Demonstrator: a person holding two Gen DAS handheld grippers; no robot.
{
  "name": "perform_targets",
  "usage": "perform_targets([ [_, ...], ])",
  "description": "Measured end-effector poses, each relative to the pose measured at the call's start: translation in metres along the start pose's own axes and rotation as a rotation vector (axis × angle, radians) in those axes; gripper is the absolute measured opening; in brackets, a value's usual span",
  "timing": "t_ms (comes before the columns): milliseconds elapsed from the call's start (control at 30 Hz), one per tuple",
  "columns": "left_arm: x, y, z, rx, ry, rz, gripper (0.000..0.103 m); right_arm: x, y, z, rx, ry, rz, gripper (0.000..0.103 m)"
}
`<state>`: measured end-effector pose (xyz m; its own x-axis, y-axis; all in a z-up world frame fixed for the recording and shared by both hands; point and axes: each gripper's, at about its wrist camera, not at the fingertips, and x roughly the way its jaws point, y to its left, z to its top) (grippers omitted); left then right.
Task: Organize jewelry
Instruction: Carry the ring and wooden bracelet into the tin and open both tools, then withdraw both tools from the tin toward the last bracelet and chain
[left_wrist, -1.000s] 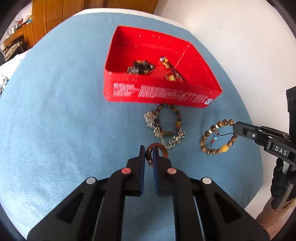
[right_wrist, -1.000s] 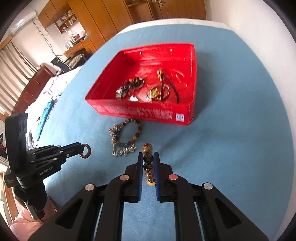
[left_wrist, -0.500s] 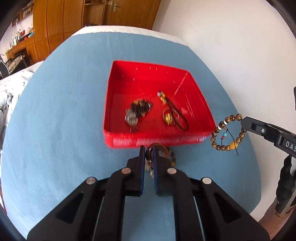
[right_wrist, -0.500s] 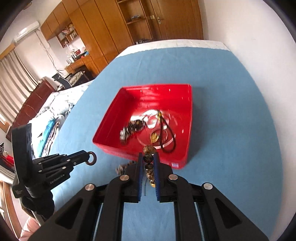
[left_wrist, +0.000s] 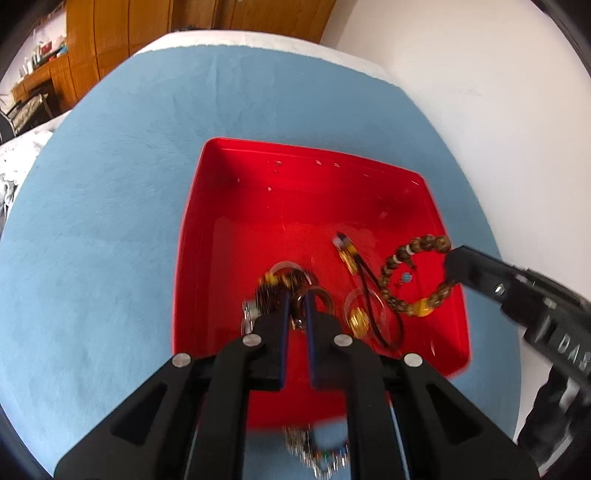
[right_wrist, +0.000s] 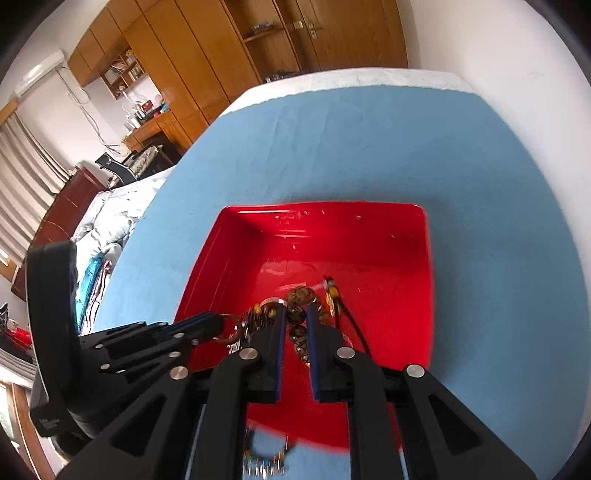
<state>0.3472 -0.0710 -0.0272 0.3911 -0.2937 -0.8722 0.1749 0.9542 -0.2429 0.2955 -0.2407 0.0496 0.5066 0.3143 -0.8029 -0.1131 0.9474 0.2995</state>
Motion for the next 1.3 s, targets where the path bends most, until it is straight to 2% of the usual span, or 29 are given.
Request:
perform_targets([
  [167,0.036,0.001,0.025,-0.015,0.028,0.057,0.007,0.054,-0.014,0.025,0.03,0.046,0.009,0.01],
  [300,0.059,-0.001,0.037,-0.019,0.069,0.096,0.009,0.078,-0.032,0.035,0.045,0.055,-0.051,0.011],
  [367,0.064,-0.002,0.039,-0.02,0.079,0.106,0.019,0.08,-0.041,0.037,0.04,0.041,-0.107,0.014],
  [433,0.062,-0.004,0.039,-0.02,0.068,0.107,0.035,0.074,-0.047,0.033,0.035,0.022,-0.12,0.015],
  [500,0.057,-0.005,0.036,-0.017,0.062,0.091,0.037,0.065,-0.05,0.029,0.034,0.008,-0.12,0.016],
  [633,0.032,-0.004,0.021,-0.002,0.024,0.084,0.048,0.041,-0.052,0.015,0.035,-0.025,-0.099,0.016],
  [733,0.004,-0.003,0.005,0.001,-0.034,0.097,0.061,0.021,-0.05,-0.001,0.034,-0.049,-0.068,0.025],
  [833,-0.024,-0.003,-0.014,-0.009,-0.091,0.095,0.063,0.0,-0.04,-0.021,0.015,-0.069,-0.037,0.027],
  [967,-0.055,0.003,-0.043,-0.01,-0.143,0.131,0.066,-0.018,-0.024,-0.048,-0.01,-0.076,0.005,0.027],
  [1133,-0.075,0.018,-0.077,-0.017,-0.145,0.158,0.066,-0.033,-0.013,-0.08,-0.036,-0.053,0.024,0.027],
  [1300,-0.077,0.028,-0.104,-0.033,-0.133,0.168,0.067,-0.035,-0.004,-0.106,-0.037,-0.021,0.05,0.027],
])
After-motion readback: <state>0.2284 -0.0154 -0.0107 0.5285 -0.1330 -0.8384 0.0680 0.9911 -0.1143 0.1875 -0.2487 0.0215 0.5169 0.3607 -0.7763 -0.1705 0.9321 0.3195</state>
